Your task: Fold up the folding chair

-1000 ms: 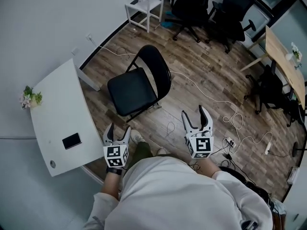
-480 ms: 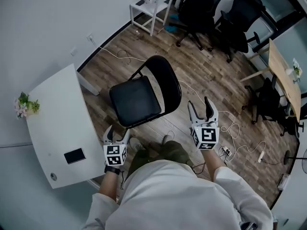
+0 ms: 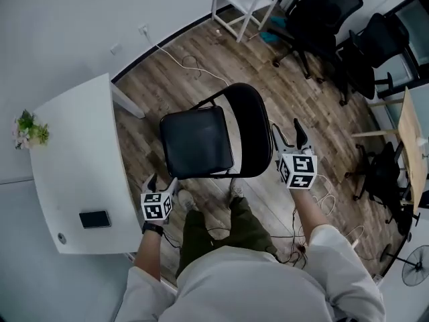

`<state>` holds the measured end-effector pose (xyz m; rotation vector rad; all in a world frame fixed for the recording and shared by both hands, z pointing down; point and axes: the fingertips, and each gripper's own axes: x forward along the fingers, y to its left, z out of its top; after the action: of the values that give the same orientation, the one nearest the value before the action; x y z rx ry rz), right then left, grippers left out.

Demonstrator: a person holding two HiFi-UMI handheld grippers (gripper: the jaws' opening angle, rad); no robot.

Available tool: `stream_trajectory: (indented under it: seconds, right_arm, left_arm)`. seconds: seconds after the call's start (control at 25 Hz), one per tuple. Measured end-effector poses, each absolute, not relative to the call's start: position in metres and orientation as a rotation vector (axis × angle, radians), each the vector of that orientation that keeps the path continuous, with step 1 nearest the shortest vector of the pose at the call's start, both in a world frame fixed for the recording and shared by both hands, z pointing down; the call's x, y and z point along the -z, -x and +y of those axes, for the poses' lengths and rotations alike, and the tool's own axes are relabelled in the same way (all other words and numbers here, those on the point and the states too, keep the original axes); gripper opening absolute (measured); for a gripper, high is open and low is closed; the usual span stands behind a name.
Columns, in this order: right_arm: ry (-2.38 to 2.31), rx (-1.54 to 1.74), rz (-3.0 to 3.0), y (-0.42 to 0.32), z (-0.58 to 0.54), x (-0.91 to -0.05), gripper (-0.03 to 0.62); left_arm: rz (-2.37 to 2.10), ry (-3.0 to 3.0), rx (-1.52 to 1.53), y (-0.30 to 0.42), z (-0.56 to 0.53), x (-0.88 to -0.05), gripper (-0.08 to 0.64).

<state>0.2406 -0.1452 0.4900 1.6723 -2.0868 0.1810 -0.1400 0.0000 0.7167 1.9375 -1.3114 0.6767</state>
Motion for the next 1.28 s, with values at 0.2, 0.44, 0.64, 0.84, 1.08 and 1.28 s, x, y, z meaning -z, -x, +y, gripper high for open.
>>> stream_trajectory:
  seconds: [0.2,0.44,0.64,0.84,1.08,1.28]
  right_arm:
    - [-1.551,-0.271,-2.05,-0.254,-0.223,-0.561,0.304]
    - [-1.43,-0.447,-2.039,-0.252,-0.293,-0.639,0.318]
    - [-1.302,-0.613,-2.052,-0.236,-0.323,-0.688,0.333]
    - [-1.168,-0.765,-2.035,-0.222,-0.333,-0.726,0.336]
    - [-1.038,-0.998,-1.968,-0.213,-0.333,-0.753,0.293]
    - [-1.002,-1.078,-1.93,-0.22,-0.336,-0.763,0.164]
  left_arm:
    - [-1.284,-1.709,-0.673,0.154,-0.024,-0.816,0.331]
    - [-1.223,-1.507,-0.614,0.177,-0.047,-0.924,0.36]
    - [-1.133,-1.42,-0.54,0.183,-0.063,-1.008,0.397]
    - [-1.03,-1.385,-0.469,0.178,-0.065,-1.074,0.41]
    - [-0.892,-1.412,-0.334,0.162,-0.067,-1.118,0.411]
    - [-0.747,-1.372,-0.106,0.152,-0.067,-1.141,0.462]
